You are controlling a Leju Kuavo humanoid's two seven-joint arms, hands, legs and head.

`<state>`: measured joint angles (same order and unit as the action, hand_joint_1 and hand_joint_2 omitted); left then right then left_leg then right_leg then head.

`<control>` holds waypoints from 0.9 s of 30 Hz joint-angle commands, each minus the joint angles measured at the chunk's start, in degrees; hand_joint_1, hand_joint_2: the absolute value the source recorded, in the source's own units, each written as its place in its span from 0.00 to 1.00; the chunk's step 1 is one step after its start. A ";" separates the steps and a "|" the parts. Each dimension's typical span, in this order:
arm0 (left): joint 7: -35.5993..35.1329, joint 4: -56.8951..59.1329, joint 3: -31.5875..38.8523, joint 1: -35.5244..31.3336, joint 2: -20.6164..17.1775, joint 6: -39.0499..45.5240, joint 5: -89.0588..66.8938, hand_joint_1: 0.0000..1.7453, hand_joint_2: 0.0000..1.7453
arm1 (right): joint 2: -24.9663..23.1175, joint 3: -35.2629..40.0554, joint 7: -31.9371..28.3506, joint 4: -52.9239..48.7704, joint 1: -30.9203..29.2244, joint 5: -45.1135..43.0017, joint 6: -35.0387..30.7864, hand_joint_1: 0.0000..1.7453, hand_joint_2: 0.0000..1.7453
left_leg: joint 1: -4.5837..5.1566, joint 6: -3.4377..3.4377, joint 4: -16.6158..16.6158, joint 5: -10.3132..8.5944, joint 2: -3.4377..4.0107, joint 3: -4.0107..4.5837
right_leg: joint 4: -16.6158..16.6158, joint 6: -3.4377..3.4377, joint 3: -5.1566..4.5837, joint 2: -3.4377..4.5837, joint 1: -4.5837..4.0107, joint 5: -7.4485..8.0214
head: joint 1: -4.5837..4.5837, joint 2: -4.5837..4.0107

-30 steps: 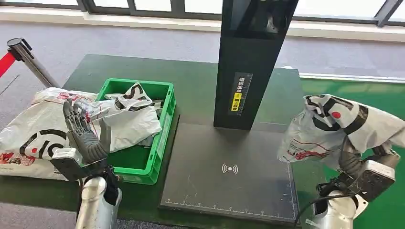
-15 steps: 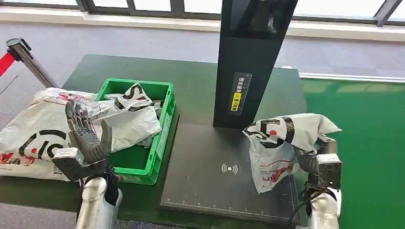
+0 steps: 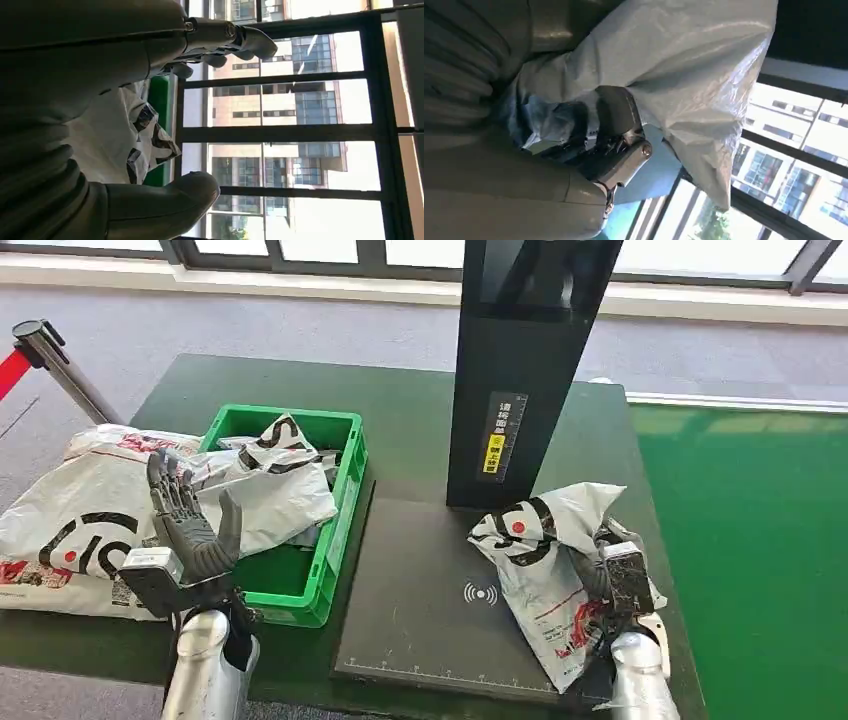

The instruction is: Moved the parcel from conveyor to table for the left to box.

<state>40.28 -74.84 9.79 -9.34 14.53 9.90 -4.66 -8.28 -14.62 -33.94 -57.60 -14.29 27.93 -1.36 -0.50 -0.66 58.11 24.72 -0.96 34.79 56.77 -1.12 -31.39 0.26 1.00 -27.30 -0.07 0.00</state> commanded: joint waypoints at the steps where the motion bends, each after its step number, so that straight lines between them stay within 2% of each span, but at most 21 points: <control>1: -0.28 2.86 -1.39 -1.50 -2.34 0.58 0.69 0.00 1.00 | -0.05 2.98 -0.31 9.66 -4.00 -0.44 0.00 0.00 0.00 | 0.01 0.00 -0.08 0.01 0.19 -0.11 | -0.06 0.07 0.05 0.11 -0.01 0.03 | 0.02 0.00; 13: -0.28 2.42 -1.56 -1.00 -2.44 1.08 1.08 0.00 1.00 | 0.22 3.26 -0.82 10.71 -4.23 -0.82 0.24 0.00 0.00 | 0.02 0.00 -0.06 0.02 0.17 -0.10 | -0.04 0.07 0.03 0.10 0.00 0.02 | 0.00 0.00; 27: -0.28 3.84 -3.59 -1.43 -3.43 1.71 1.35 0.00 1.00 | 2.21 1.32 -4.48 16.60 -5.60 -7.75 7.20 0.00 0.00 | 0.03 0.02 -0.12 -0.02 0.14 -0.16 | -0.11 0.08 0.10 0.03 0.01 0.03 | 0.00 0.00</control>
<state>40.28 -74.60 8.26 -8.96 13.73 11.02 -3.61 -8.28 -14.45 -37.33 -48.79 -16.53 22.01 2.68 -0.50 -0.66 58.11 24.72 -0.93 34.78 56.77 -1.12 -31.41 0.27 1.00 -27.30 -0.07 0.00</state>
